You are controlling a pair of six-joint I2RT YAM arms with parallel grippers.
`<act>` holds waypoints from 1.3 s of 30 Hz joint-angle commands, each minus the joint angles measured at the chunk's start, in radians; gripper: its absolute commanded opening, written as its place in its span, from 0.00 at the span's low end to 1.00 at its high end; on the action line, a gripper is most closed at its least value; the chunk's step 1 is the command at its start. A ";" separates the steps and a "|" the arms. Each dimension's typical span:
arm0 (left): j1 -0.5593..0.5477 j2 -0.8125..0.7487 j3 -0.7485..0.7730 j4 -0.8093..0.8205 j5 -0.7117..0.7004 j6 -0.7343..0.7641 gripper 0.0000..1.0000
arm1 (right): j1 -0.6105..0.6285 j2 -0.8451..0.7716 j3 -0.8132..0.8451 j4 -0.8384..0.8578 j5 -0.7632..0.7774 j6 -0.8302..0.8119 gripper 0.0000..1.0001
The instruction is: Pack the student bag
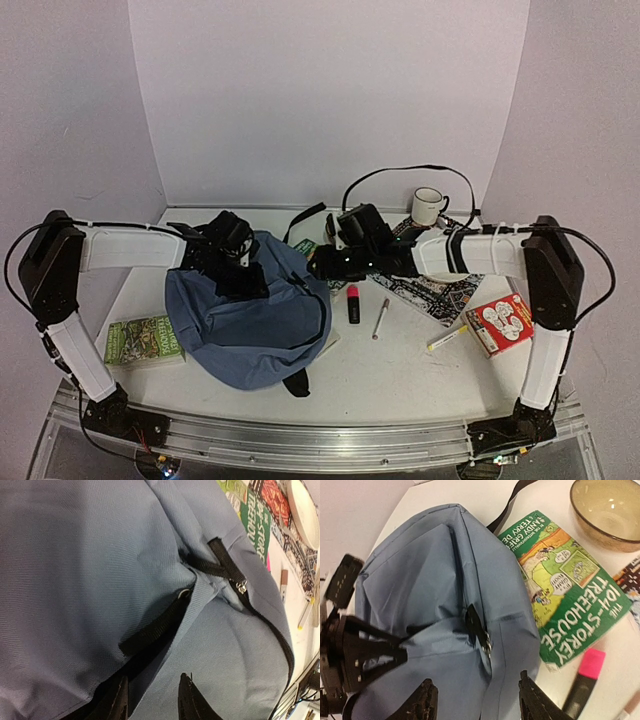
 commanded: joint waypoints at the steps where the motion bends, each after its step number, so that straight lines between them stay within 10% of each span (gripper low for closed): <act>1: -0.010 0.029 -0.024 0.062 0.074 0.026 0.31 | -0.002 0.112 0.060 -0.043 -0.024 -0.005 0.52; 39: -0.096 -0.012 -0.098 0.224 0.022 -0.033 0.23 | 0.013 0.325 0.305 -0.041 -0.162 0.256 0.58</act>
